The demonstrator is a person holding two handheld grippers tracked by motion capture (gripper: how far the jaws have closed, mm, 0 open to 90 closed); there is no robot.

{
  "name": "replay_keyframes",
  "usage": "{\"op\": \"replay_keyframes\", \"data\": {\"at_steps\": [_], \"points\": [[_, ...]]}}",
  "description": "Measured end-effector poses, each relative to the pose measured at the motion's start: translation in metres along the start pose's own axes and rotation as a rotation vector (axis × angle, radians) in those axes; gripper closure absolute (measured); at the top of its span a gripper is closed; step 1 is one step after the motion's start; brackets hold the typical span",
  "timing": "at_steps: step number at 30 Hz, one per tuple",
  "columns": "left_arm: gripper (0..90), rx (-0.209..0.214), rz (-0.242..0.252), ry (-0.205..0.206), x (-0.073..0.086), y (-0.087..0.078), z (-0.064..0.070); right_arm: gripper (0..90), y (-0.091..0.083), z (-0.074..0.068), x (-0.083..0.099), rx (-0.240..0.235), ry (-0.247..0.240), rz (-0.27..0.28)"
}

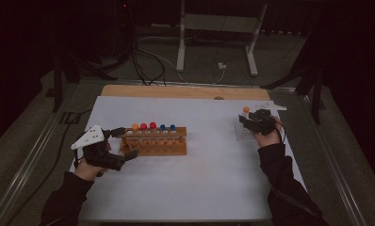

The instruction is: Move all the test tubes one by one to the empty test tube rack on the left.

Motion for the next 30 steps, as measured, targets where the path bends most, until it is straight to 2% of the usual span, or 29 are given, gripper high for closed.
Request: {"op": "replay_keyframes", "data": {"at_steps": [5,9,21,30], "points": [[1.6,0.000,0.002,-0.004,0.000,-0.001,0.000,65.2,0.006,0.000,-0.002,0.001,0.016,-0.002],[1.6,0.001,0.002,-0.006,0.000,-0.001,0.000,73.7,0.007,0.003,-0.004,0.029,0.014,0.000],[1.6,0.002,0.000,-0.006,0.000,0.000,0.000,74.7,-0.006,0.001,-0.016,0.035,-0.022,0.035],[1.6,0.008,-0.003,-0.008,-0.001,0.000,0.002,74.7,-0.033,0.000,-0.036,0.029,-0.039,0.107]]}}
Point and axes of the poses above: each handheld gripper's, and its own axes: y roughly forward along the jaws, x roughly out of its underside, z roughly to its right, the point moved 8 cm from there along y, roughly forward along the jaws, and after that the axes turned 3 degrees about z, right-handed, at the moved point
